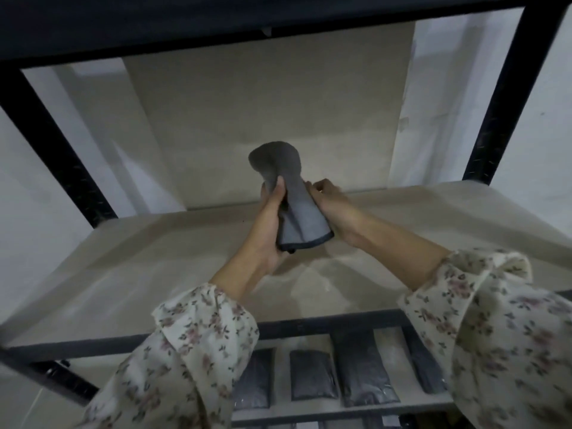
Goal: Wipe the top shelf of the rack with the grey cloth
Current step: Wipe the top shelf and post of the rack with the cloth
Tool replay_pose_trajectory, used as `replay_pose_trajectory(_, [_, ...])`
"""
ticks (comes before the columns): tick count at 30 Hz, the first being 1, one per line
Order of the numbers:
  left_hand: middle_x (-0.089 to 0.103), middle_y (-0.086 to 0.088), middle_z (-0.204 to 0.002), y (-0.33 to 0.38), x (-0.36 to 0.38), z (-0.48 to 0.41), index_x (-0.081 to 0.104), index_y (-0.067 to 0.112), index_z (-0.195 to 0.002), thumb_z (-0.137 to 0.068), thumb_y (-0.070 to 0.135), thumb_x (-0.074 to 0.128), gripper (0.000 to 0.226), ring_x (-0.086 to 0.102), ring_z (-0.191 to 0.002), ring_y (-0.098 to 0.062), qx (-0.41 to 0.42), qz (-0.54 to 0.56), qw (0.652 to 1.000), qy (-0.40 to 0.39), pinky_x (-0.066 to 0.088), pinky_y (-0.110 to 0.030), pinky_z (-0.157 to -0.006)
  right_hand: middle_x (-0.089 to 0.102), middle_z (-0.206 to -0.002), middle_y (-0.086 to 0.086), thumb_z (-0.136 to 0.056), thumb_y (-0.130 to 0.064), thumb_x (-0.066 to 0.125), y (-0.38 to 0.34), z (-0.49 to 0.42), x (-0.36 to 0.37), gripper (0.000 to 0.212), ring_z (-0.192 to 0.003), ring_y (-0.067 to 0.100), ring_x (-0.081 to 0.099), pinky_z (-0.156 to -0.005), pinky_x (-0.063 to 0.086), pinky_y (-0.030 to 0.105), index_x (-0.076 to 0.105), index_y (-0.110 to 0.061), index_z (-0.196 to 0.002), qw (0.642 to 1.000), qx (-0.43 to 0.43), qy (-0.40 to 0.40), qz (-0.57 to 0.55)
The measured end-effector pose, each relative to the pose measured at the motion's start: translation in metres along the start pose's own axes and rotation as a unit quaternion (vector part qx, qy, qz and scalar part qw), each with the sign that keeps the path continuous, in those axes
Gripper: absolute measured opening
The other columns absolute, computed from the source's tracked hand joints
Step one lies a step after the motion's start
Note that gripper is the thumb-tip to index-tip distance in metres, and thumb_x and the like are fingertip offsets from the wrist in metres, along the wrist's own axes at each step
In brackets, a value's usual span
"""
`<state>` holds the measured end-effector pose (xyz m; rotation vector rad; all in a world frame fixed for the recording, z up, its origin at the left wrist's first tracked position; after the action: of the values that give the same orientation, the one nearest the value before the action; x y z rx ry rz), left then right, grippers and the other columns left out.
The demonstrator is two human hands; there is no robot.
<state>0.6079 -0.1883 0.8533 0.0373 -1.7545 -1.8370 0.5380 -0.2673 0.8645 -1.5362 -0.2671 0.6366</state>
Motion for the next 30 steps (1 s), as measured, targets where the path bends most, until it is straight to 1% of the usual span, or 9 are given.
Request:
replay_pose_trajectory(2, [0.06, -0.008, -0.125, 0.011, -0.003, -0.003, 0.041, 0.022, -0.135, -0.092, 0.034, 0.051, 0.046, 0.063, -0.099, -0.019, 0.04, 0.022, 0.999, -0.003, 0.055, -0.032, -0.075, 0.047, -0.112, 0.012, -0.088, -0.037, 0.054, -0.017, 0.003, -0.02, 0.028, -0.101, 0.025, 0.047, -0.076, 0.038, 0.03, 0.042, -0.013, -0.094, 0.981, -0.073, 0.07, 0.167])
replay_pose_trajectory(4, [0.054, -0.013, -0.133, 0.032, -0.005, -0.007, 0.038, 0.018, -0.136, -0.092, 0.025, 0.055, 0.048, 0.058, -0.108, -0.025, 0.113, -0.149, 0.982, 0.008, 0.048, -0.033, -0.088, 0.04, -0.103, 0.004, -0.082, -0.039, 0.063, -0.023, 0.009, -0.031, 0.032, -0.101, 0.023, 0.041, -0.079, 0.033, 0.03, 0.044, -0.017, -0.094, 0.96, -0.128, 0.06, 0.242])
replay_pose_trajectory(6, [0.053, -0.008, -0.135, 0.057, -0.005, -0.014, 0.037, 0.021, -0.137, -0.09, 0.027, 0.058, 0.052, 0.055, -0.114, -0.025, 0.192, -0.387, 0.901, 0.043, 0.042, -0.029, -0.088, 0.04, -0.103, 0.002, -0.081, -0.046, 0.061, -0.007, 0.015, -0.041, 0.03, -0.108, 0.024, 0.04, -0.089, 0.035, 0.034, 0.049, -0.023, -0.096, 0.938, -0.138, 0.017, 0.319])
replay_pose_trajectory(8, [0.053, -0.005, -0.135, 0.059, -0.004, -0.028, 0.034, 0.027, -0.139, -0.088, 0.038, 0.058, 0.057, 0.053, -0.118, -0.027, 0.215, -0.586, 0.78, 0.044, 0.043, -0.031, -0.089, 0.041, -0.127, 0.005, -0.083, -0.06, 0.048, 0.026, 0.021, -0.054, 0.045, -0.127, 0.026, 0.033, -0.107, 0.028, 0.041, 0.052, -0.027, -0.114, 0.895, -0.123, -0.024, 0.428])
replay_pose_trajectory(10, [0.053, -0.01, -0.128, 0.037, -0.005, -0.045, 0.032, 0.031, -0.14, -0.087, 0.045, 0.055, 0.058, 0.054, -0.114, -0.031, 0.191, -0.706, 0.682, 0.01, 0.045, -0.036, -0.087, 0.026, -0.151, 0.001, -0.08, -0.072, 0.03, 0.054, 0.035, -0.064, 0.071, -0.14, 0.024, 0.019, -0.114, 0.015, 0.044, 0.038, -0.03, -0.137, 0.868, -0.103, -0.081, 0.478])
replay_pose_trajectory(13, [0.053, -0.012, -0.12, -0.009, -0.002, -0.058, 0.041, 0.029, -0.134, -0.089, 0.048, 0.049, 0.05, 0.053, -0.11, -0.033, 0.178, -0.786, 0.591, -0.034, 0.046, -0.038, -0.086, 0.002, -0.159, -0.002, -0.072, -0.084, 0.015, 0.082, 0.059, -0.067, 0.094, -0.145, 0.017, 0.001, -0.117, 0.003, 0.039, 0.007, -0.029, -0.148, 0.822, -0.113, -0.148, 0.538])
replay_pose_trajectory(17, [0.053, -0.011, -0.124, -0.016, 0.013, -0.051, 0.045, 0.017, -0.134, -0.094, 0.037, 0.045, 0.044, 0.055, -0.107, -0.031, 0.221, -0.762, 0.607, -0.05, 0.038, -0.028, -0.075, -0.003, -0.159, -0.003, -0.062, -0.089, -0.004, 0.084, 0.068, -0.069, 0.104, -0.145, 0.012, -0.003, -0.118, 0.003, 0.035, -0.003, -0.029, -0.148, 0.786, -0.142, -0.131, 0.587])
replay_pose_trajectory(24, [0.057, -0.001, -0.103, -0.031, 0.024, 0.014, 0.062, 0.018, -0.109, -0.093, 0.034, 0.05, 0.025, 0.058, -0.092, -0.021, 0.273, -0.719, 0.627, -0.123, 0.03, -0.025, -0.064, 0.004, -0.159, -0.004, -0.062, -0.089, -0.003, 0.083, 0.068, -0.067, 0.106, -0.145, 0.01, 0.003, -0.115, 0.006, 0.031, 0.004, -0.029, -0.149, 0.791, -0.147, -0.112, 0.584])
replay_pose_trajectory(30, [0.044, 0.013, -0.089, -0.035, 0.022, 0.059, 0.061, 0.029, -0.111, -0.091, 0.037, 0.053, 0.023, 0.05, -0.084, -0.009, 0.25, -0.699, 0.623, -0.245, 0.031, -0.026, -0.066, 0.002, -0.159, -0.008, -0.055, -0.093, -0.004, 0.085, 0.076, -0.066, 0.111, -0.144, 0.008, 0.002, -0.113, 0.001, 0.027, 0.002, -0.033, -0.148, 0.8, -0.138, -0.122, 0.571])
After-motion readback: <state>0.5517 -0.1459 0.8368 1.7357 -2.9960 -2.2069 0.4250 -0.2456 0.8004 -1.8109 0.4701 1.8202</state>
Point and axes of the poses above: each hand's wrist, its own z-axis away from the middle knuckle, its own x-axis out of the palm, y = z × x, the point moved 10 cm from there along -z, towards the middle knuckle
